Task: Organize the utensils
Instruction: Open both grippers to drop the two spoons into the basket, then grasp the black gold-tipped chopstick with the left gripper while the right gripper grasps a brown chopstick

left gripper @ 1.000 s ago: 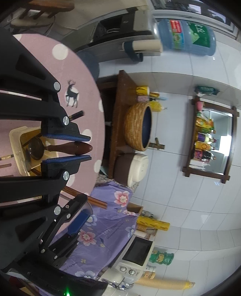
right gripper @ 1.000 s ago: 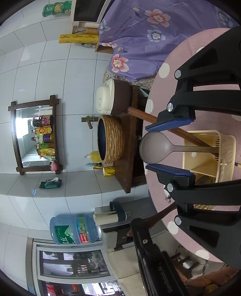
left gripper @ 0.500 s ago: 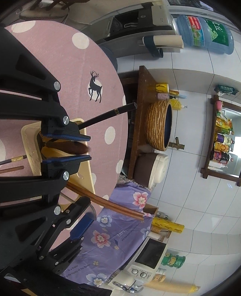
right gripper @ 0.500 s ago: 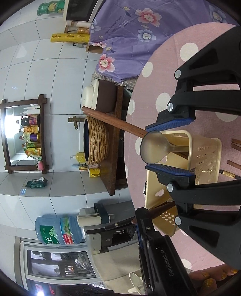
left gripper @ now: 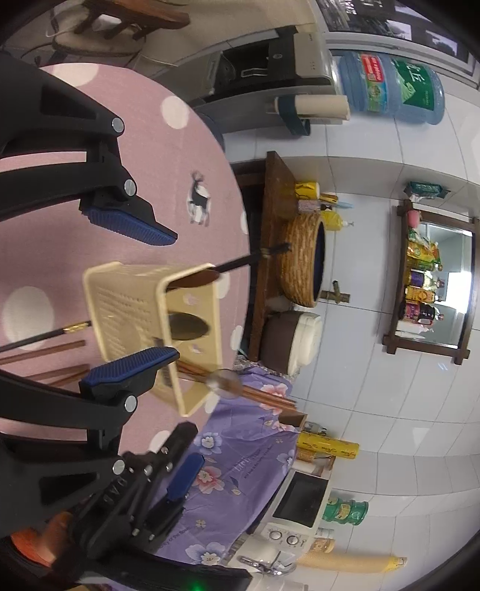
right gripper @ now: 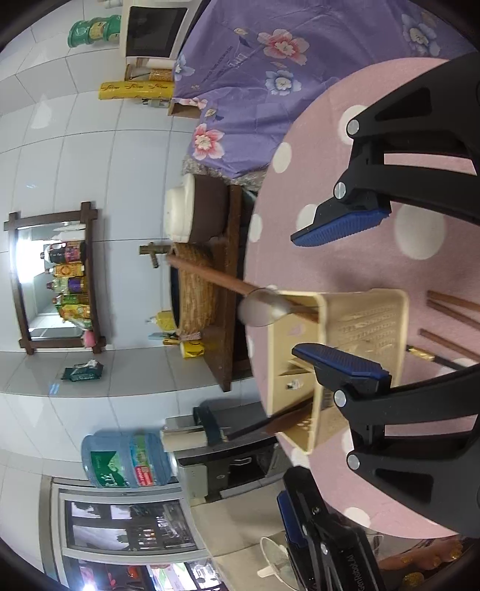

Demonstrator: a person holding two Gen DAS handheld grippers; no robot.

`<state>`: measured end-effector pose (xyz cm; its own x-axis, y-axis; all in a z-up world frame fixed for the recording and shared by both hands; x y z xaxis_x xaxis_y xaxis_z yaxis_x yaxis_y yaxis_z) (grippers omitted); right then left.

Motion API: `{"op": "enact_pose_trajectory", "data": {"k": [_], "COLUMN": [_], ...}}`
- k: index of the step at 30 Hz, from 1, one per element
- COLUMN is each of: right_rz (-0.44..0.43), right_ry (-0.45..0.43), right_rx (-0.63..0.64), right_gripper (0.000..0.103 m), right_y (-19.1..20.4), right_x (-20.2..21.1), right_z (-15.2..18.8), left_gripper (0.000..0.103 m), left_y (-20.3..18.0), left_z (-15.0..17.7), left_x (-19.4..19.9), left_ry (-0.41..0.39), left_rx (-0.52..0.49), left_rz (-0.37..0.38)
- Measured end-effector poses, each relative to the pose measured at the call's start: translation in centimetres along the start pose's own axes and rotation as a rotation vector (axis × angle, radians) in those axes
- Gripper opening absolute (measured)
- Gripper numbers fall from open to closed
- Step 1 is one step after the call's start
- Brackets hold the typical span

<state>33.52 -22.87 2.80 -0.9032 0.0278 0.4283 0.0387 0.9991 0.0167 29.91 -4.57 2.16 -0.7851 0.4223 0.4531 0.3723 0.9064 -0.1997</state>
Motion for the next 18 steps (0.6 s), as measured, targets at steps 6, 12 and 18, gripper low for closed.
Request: {"op": "enact_pose_trajectory", "data": {"k": [6, 12, 18], "right_rz": [0.032, 0.040, 0.040], "right_ry": [0.178, 0.348, 0.421], "right_rx": [-0.021, 0.000, 0.013], "right_gripper": [0.057, 0.056, 0.047], "right_y": [-2.0, -1.7, -0.4], "right_x": [0.5, -0.6, -1.3], "right_z": [5.8, 11.7, 13.9], "left_gripper": [0.063, 0.063, 0.061], "left_y": [1.1, 1.5, 1.1], "left_z": [5.7, 10.8, 12.8], "left_x": [0.1, -1.4, -2.0], "left_ry": [0.106, 0.215, 0.261], "left_rx": [0.053, 0.115, 0.110], "left_rz": [-0.020, -0.011, -0.024]}}
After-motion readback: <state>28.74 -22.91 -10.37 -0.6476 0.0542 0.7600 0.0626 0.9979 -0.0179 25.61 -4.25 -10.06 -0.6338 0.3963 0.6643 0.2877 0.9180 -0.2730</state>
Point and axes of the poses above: each gripper's, at about its wrist camera, not at the fingertips, and x roughly against the way its jaws point, y to its left, z to its underside, the point moved 5 cm from there along -x, roughly the way its jaws point, and after that the axes turned 8 degrees about z, right-handed, at the moved point
